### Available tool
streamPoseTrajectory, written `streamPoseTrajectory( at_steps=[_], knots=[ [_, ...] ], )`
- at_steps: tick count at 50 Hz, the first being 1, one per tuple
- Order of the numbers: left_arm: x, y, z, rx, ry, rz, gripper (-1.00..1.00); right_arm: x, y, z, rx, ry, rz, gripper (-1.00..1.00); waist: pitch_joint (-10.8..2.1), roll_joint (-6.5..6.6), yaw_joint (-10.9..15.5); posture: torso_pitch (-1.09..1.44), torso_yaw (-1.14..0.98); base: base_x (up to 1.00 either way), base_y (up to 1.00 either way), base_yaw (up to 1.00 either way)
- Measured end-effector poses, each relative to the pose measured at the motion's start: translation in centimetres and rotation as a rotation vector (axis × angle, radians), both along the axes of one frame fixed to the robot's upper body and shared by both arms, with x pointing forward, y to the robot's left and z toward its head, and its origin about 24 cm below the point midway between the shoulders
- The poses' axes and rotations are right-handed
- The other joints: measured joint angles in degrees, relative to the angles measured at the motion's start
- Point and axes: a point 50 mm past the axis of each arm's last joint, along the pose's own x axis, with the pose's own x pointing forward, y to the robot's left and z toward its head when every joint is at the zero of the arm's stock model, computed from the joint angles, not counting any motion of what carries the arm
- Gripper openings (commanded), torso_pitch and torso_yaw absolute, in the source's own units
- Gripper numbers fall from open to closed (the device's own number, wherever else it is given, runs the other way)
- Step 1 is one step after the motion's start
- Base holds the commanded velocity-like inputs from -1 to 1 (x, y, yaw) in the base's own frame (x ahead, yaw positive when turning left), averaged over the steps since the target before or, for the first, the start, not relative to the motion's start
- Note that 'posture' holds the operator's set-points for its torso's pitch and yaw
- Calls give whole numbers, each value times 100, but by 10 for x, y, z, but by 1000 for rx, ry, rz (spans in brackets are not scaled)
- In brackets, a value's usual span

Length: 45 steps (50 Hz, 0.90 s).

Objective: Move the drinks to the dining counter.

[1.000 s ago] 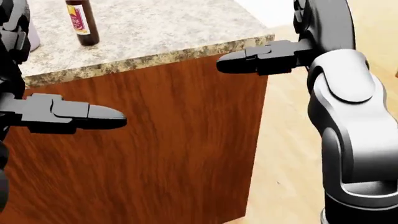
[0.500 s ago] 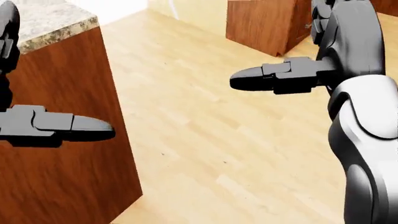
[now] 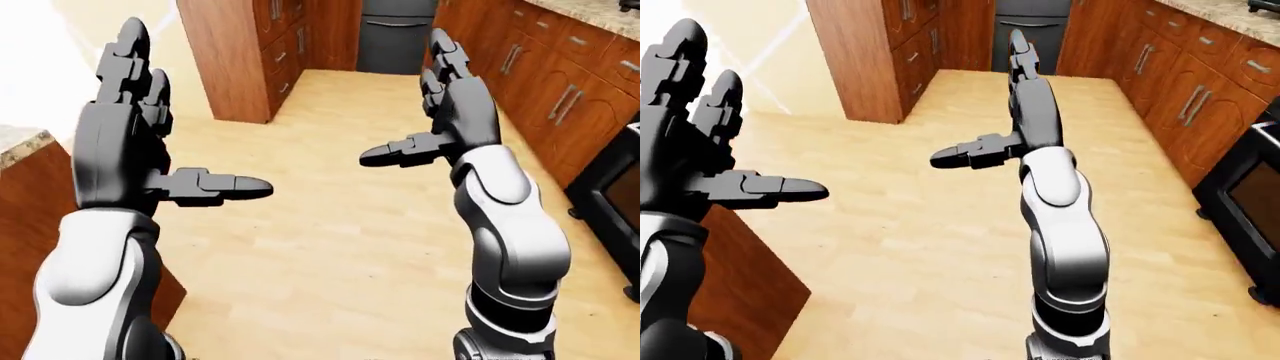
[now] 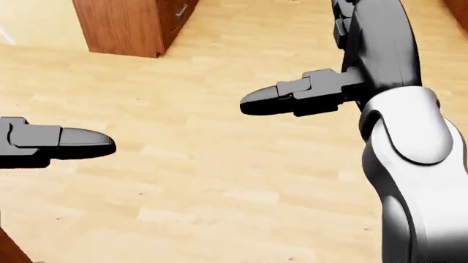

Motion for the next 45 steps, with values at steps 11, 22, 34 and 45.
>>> streamPoseTrajectory(
  at_steps=[11, 22, 34, 45],
  knots=[
    [0, -7, 0, 14, 6, -41, 100, 2, -7, -5, -5, 27, -41, 100, 177, 528, -79, 0, 0, 0, 0, -92],
    [-1, -1, -3, 9, 9, 3, 100, 1, 7, -7, -42, 44, 31, 100, 160, 329, 366, 0, 0, 75, -40, 0],
    [1, -8, -10, 15, 41, -56, 100, 3, -5, -15, -49, 75, -35, 100, 101, -227, 409, 0, 0, 100, -16, 5],
    [-3, -4, 0, 21, -13, -20, 100, 0, 3, 0, -52, 5, -3, 100, -48, -72, 754, 0, 0, 96, 5, 55]
  ],
)
